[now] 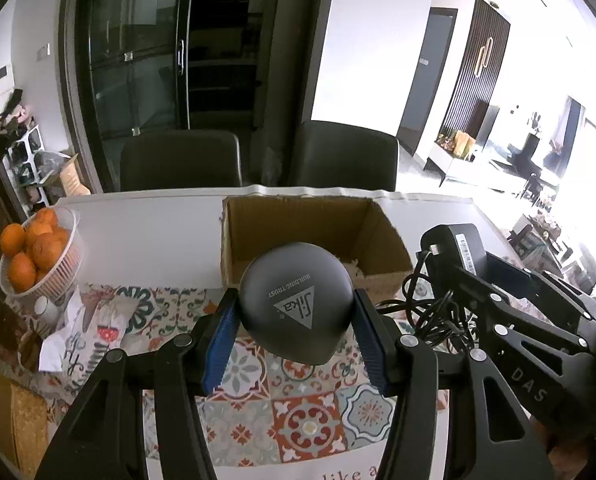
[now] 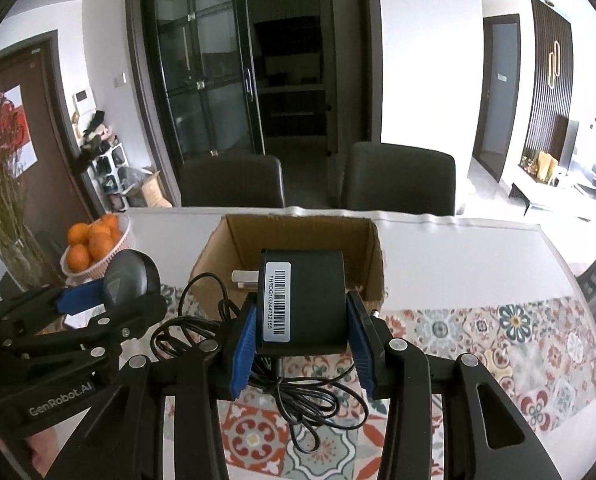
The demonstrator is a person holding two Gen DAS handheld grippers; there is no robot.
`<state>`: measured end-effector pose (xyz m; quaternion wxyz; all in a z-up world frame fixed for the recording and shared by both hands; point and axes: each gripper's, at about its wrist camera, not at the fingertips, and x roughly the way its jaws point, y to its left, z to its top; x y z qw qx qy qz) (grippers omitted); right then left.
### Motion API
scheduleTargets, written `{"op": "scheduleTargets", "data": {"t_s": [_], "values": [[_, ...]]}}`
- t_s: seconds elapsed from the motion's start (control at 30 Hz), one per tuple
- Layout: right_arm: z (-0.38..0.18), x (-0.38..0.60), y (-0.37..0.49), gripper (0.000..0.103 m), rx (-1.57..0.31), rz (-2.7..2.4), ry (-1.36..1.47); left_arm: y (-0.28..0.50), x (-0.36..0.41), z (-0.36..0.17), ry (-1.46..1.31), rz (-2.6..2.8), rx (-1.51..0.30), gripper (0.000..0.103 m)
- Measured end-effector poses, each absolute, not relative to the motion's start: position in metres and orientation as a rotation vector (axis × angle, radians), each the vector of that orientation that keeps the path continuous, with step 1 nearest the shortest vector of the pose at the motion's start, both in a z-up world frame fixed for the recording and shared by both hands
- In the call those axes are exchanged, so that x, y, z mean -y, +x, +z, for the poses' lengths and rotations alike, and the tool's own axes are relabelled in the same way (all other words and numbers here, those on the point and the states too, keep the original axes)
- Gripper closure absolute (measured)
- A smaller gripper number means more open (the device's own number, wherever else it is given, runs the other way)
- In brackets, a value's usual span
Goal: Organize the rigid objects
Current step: 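Lift and carry the grey device and black charger over the box with both tools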
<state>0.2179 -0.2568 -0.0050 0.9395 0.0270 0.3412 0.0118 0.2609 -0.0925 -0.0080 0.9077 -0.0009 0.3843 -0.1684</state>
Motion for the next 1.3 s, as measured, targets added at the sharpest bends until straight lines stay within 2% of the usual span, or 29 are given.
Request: {"op": "scheduleTargets", "data": {"t_s": [0.77, 1.3], "values": [[-0.001, 0.271, 0.325, 0.06, -0.761, 0.066, 0.108, 0.357, 0.113, 0.0, 0.029, -0.339, -0.824, 0.048], [-0.051, 0.285, 0.4, 0.06, -0.911, 0.073, 0.095, 0.425, 0.131, -0.06, 0.073, -0.351, -0.982, 0.048]]}}
